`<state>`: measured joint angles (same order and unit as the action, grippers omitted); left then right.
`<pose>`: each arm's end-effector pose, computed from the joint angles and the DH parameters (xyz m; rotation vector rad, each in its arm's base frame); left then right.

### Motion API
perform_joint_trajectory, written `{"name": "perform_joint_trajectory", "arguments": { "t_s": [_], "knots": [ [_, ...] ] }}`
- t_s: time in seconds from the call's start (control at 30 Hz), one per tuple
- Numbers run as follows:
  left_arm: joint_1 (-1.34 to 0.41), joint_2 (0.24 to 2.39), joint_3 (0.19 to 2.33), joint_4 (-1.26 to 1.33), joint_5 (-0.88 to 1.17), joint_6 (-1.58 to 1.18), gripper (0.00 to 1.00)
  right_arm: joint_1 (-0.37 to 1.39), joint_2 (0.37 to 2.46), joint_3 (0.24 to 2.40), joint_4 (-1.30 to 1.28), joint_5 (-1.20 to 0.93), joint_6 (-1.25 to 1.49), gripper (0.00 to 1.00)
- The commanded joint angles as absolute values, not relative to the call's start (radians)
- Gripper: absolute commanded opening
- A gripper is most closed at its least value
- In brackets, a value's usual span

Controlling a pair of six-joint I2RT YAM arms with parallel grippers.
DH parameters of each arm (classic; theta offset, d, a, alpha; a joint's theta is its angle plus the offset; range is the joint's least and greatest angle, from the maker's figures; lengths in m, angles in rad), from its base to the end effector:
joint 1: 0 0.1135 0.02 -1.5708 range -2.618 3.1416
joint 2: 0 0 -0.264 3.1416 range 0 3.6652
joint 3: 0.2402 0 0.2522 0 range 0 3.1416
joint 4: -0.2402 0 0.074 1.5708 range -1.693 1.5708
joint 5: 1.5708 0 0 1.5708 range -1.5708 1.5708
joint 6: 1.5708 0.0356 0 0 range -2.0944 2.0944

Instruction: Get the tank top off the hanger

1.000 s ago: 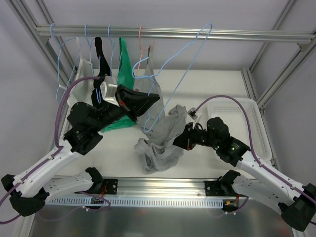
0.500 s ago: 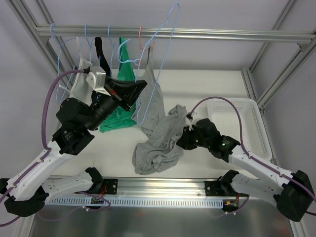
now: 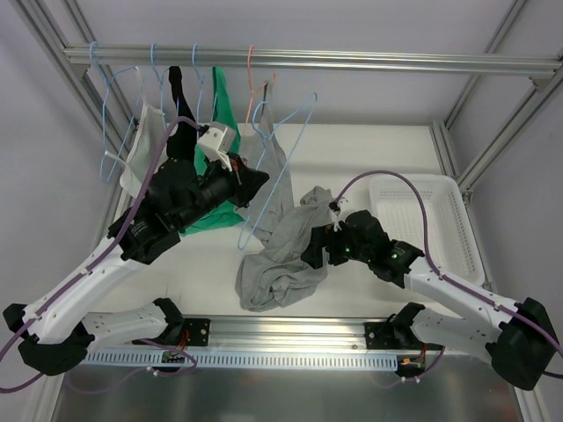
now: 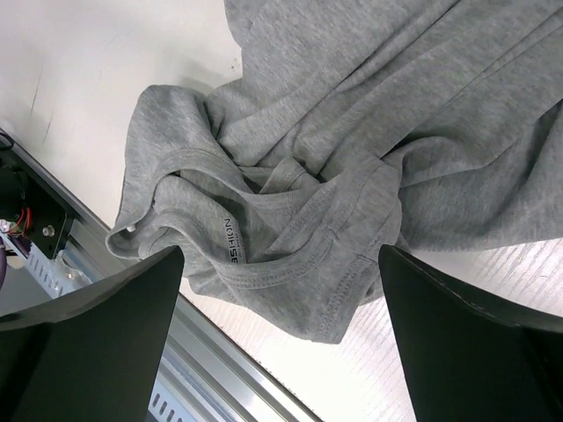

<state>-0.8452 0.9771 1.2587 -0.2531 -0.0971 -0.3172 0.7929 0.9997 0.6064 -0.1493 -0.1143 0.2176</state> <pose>0.1355 -0.1476 0.4611 0.3408 1.5679 -0.8402 0.1516 0.1597 0.2407 -0.6902 2.0833 0.7094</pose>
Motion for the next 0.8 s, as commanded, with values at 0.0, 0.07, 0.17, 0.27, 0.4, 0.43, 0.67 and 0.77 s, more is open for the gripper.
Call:
{"name": "perform_joint_trajectory", "arguments": {
  "t_s": [0.0, 0.07, 0.17, 0.27, 0.4, 0.43, 0.67, 0.77],
  "knots": [
    [-0.861, 1.023, 1.347, -0.307, -0.121, -0.368, 0.0, 0.798, 0.956, 0.624, -0.133, -0.074, 0.219, 0.99],
    [-0.865, 1.071, 1.374, -0.31, -0.144, -0.361, 0.0, 0.796, 0.947, 0.614, -0.135, -0.066, 0.221, 1.0],
    [-0.865, 1.169, 1.488, -0.331, -0.236, -0.348, 0.0, 0.798, 0.934, 0.615, -0.146, -0.067, 0.221, 1.0],
    [-0.865, 1.288, 1.646, -0.376, -0.32, -0.342, 0.0, 0.798, 0.916, 0.617, -0.158, -0.066, 0.225, 1.0],
    [-0.865, 1.484, 1.888, -0.437, -0.394, -0.31, 0.0, 0.798, 0.878, 0.611, -0.189, -0.046, 0.222, 0.99],
    [-0.865, 1.514, 1.92, -0.443, -0.411, -0.295, 0.0, 0.796, 0.861, 0.609, -0.195, -0.043, 0.219, 0.99],
    [-0.862, 1.718, 2.147, -0.463, -0.508, -0.227, 0.0, 0.796, 0.776, 0.595, -0.256, -0.015, 0.215, 1.0],
    [-0.85, 1.784, 2.206, -0.465, -0.494, -0.227, 0.0, 0.796, 0.747, 0.586, -0.267, -0.011, 0.219, 0.99]
  ]
}}
